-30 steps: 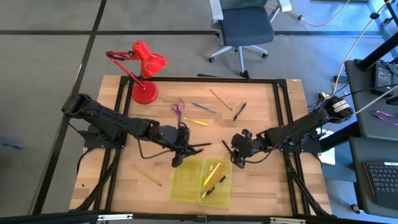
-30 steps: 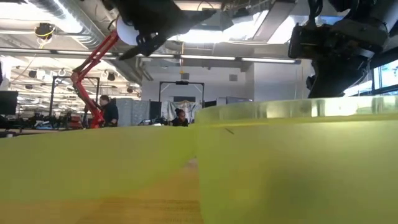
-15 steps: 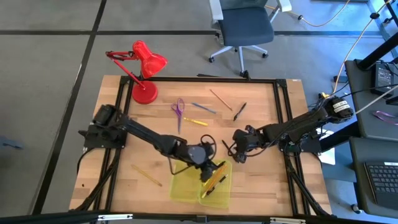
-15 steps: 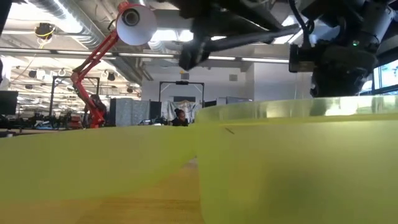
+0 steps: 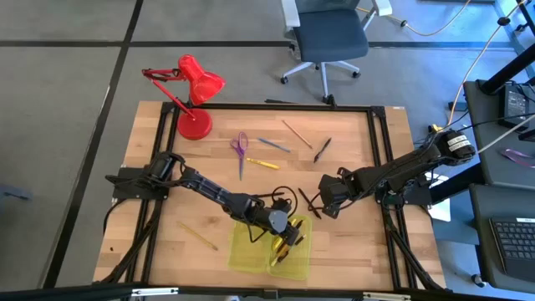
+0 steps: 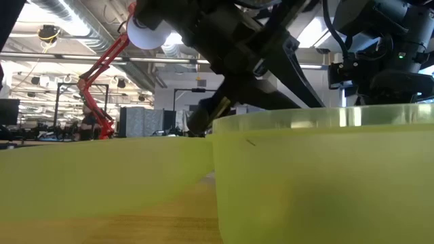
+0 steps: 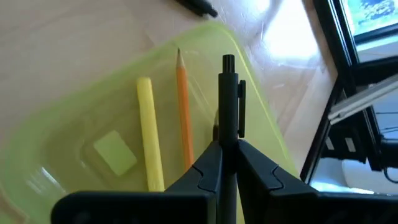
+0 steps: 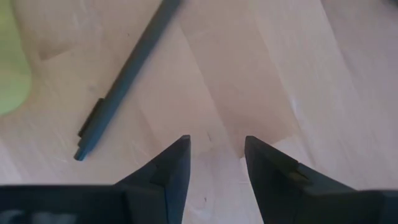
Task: Pick & place school supplies into a supply box
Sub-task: Put the black pen into the yellow supply box
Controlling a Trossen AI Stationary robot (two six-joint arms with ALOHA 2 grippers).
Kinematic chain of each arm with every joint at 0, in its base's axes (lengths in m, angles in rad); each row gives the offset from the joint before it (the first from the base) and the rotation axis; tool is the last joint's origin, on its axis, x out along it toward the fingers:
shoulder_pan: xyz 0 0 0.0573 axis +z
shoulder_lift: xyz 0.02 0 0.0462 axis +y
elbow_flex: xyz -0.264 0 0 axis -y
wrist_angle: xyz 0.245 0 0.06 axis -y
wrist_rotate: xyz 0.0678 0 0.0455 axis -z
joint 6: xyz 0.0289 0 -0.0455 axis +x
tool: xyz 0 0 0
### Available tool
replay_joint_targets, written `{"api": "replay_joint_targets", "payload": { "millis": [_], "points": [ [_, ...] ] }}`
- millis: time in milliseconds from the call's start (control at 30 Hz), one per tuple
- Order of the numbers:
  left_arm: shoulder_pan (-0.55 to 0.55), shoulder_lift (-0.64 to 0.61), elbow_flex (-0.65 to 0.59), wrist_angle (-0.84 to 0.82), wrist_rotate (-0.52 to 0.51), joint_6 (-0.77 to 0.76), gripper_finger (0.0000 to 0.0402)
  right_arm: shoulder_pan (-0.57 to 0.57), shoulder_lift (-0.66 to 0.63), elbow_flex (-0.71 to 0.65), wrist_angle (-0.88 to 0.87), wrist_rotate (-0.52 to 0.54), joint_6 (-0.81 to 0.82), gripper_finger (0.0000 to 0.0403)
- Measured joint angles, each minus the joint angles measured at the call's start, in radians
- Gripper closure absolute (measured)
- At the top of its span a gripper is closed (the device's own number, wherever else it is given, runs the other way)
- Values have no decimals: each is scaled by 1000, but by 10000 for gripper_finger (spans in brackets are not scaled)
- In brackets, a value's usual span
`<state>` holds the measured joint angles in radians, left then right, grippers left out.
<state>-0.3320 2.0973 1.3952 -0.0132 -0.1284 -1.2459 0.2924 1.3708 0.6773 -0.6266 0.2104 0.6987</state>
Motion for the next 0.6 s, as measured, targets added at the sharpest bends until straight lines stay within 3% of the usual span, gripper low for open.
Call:
{"api": "replay_joint_targets", "payload": {
  "millis": [600],
  "points": [
    [6, 11, 0, -48, 33, -7, 371, 0, 0, 0, 3, 6, -22, 247]
  ]
}}
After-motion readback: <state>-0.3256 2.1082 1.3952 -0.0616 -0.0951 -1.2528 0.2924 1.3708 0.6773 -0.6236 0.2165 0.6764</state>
